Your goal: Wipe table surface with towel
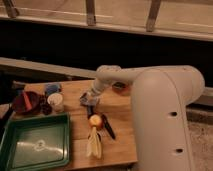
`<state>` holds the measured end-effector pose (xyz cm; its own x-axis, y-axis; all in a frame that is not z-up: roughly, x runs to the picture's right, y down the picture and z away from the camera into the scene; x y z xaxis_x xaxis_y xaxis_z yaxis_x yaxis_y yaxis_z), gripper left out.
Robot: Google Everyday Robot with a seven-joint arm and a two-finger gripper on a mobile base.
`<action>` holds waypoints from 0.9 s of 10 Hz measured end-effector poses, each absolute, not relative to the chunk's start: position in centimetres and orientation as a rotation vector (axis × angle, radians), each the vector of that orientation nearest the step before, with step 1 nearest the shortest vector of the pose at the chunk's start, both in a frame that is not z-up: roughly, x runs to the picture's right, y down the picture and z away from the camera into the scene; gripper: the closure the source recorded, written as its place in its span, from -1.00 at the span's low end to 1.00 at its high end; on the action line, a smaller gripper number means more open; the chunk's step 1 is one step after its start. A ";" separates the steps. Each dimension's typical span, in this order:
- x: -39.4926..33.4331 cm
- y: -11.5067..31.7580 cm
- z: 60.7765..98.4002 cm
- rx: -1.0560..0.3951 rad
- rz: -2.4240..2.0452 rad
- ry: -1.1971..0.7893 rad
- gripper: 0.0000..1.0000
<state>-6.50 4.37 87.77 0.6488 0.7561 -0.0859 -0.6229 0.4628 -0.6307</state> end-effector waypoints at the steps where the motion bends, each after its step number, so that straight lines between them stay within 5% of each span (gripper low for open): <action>1: -5.6 3.7 88.2 -0.664 0.859 -0.197 1.00; 9: -10.8 -2.6 92.9 -0.617 0.777 -0.209 1.00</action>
